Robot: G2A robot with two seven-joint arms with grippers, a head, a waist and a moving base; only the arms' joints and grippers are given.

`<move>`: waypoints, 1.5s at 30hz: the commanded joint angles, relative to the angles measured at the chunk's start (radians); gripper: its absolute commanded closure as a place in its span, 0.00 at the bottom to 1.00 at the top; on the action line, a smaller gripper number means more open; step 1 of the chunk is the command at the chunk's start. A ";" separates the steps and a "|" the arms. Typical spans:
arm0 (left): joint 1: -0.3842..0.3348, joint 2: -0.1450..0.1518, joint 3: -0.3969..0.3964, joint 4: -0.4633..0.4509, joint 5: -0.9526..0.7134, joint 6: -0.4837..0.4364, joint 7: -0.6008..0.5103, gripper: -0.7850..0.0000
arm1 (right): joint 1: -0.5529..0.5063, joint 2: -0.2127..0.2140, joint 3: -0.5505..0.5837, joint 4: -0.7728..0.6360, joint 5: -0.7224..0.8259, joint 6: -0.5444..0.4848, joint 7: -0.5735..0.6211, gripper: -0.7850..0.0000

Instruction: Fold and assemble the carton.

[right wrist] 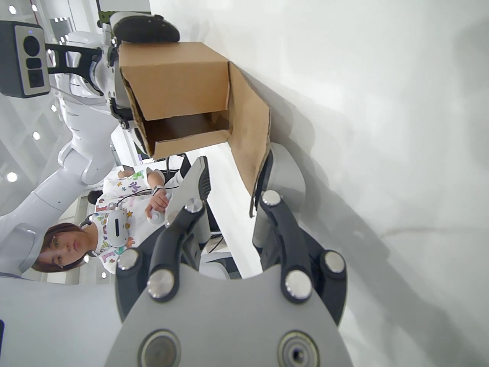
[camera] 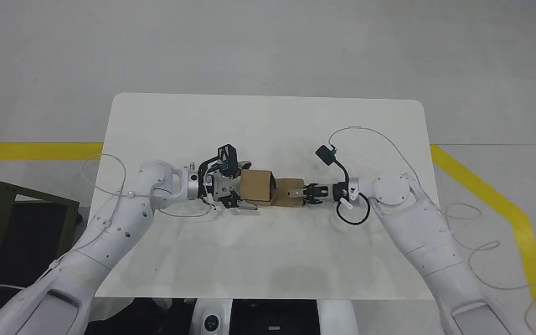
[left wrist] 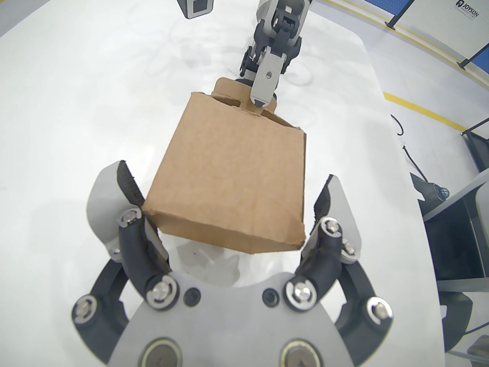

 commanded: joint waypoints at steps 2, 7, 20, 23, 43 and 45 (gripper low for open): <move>0.000 0.000 -0.001 0.000 0.000 0.000 0.000 0.00 | 0.010 -0.004 -0.007 -0.001 0.025 -0.010 0.003 0.69; 0.002 0.001 0.000 -0.002 0.000 0.000 -0.001 0.00 | 0.025 -0.009 -0.020 -0.015 0.049 -0.016 0.012 0.69; 0.001 0.003 0.010 -0.005 -0.010 0.000 -0.013 0.00 | 0.065 -0.036 -0.081 0.002 0.137 -0.056 0.018 0.67; 0.000 0.004 0.012 -0.002 -0.013 0.000 -0.015 0.00 | 0.069 -0.041 -0.087 0.018 0.162 -0.073 0.017 0.61; -0.005 0.017 0.028 -0.006 -0.031 0.000 -0.032 0.00 | 0.079 -0.057 -0.117 0.087 0.213 -0.101 0.038 0.71; -0.005 0.018 0.028 -0.006 -0.033 0.000 -0.032 0.00 | 0.083 -0.057 -0.119 0.090 0.201 -0.095 0.038 0.71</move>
